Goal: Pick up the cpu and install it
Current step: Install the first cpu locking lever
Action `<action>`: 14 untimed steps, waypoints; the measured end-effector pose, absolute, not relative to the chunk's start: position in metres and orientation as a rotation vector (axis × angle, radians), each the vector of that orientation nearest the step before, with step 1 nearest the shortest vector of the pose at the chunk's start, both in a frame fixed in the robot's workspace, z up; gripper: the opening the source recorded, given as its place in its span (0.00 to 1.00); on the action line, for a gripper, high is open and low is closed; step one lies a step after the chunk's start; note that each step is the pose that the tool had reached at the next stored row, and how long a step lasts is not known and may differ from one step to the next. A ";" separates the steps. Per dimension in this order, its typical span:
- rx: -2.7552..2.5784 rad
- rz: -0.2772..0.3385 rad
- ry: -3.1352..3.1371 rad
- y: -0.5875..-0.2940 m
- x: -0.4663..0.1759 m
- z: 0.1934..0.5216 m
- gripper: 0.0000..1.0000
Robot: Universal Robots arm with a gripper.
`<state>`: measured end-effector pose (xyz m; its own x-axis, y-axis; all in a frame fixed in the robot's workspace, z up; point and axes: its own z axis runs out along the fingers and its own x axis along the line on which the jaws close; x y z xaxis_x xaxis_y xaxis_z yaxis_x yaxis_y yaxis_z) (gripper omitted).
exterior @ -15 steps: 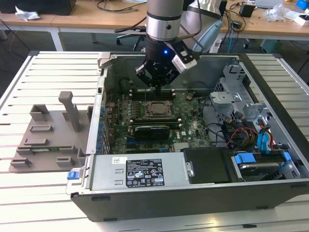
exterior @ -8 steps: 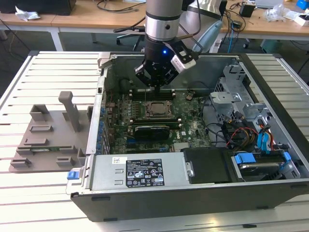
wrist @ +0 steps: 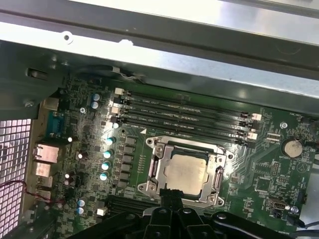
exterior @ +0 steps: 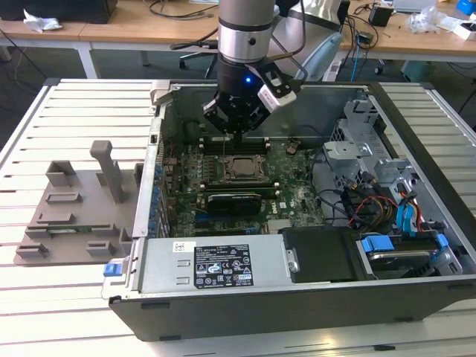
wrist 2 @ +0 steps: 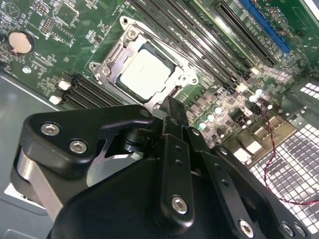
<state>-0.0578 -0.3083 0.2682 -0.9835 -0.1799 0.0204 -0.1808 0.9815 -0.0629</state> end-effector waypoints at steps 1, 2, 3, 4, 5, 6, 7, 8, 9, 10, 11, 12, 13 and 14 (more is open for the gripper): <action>0.283 0.101 -3.112 -0.308 -0.059 0.268 0.11; 0.283 0.101 -3.112 -0.308 -0.060 0.268 0.11; 0.283 0.101 -3.112 -0.308 -0.062 0.268 0.11; 0.283 0.101 -3.112 -0.308 -0.063 0.268 0.11; 0.284 0.101 -3.112 -0.308 -0.063 0.268 0.11; 0.284 0.101 -3.112 -0.308 -0.064 0.268 0.11; 0.283 0.101 -3.112 -0.308 -0.065 0.268 0.11; 0.283 0.101 -3.112 -0.308 -0.066 0.268 0.11; 0.283 0.101 -3.112 -0.308 -0.067 0.268 0.11; 0.283 0.101 -3.113 -0.308 -0.068 0.268 0.11; 0.283 0.101 -3.112 -0.308 -0.069 0.268 0.11; 0.283 0.101 -3.112 -0.308 -0.070 0.268 0.11; 0.283 0.101 -3.112 -0.308 -0.071 0.268 0.11; 0.284 0.101 -3.112 -0.308 -0.072 0.268 0.11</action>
